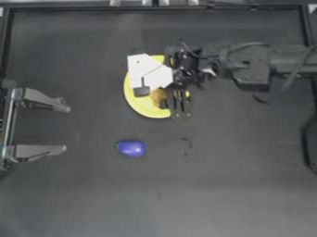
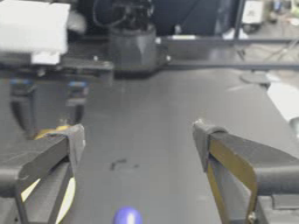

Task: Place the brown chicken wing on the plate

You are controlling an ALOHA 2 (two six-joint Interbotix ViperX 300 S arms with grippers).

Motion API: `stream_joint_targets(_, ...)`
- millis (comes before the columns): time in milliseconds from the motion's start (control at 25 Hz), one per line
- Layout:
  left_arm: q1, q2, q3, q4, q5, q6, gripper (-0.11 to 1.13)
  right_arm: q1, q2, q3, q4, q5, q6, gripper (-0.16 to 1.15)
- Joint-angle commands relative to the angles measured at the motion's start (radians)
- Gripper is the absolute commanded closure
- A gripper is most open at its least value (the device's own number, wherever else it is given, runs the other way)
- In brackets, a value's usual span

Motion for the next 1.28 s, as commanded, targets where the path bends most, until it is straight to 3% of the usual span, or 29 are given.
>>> stream_joint_targets(40,0.000,0.015,-0.028,-0.002,-0.005,-0.002,-0.01,-0.032,0.020,-0.055,0.032,0.005,-0.049,0.55)
stream_joint_targets(840,0.002,0.015,-0.025,-0.002,-0.003,0.002,-0.01,-0.138,0.222,-0.187,0.034,0.017,-0.172,0.56)
stream_joint_targets(1280,0.023,0.015,-0.018,0.000,-0.003,0.002,-0.01,-0.137,0.236,-0.199,0.060,0.038,-0.175,0.54)
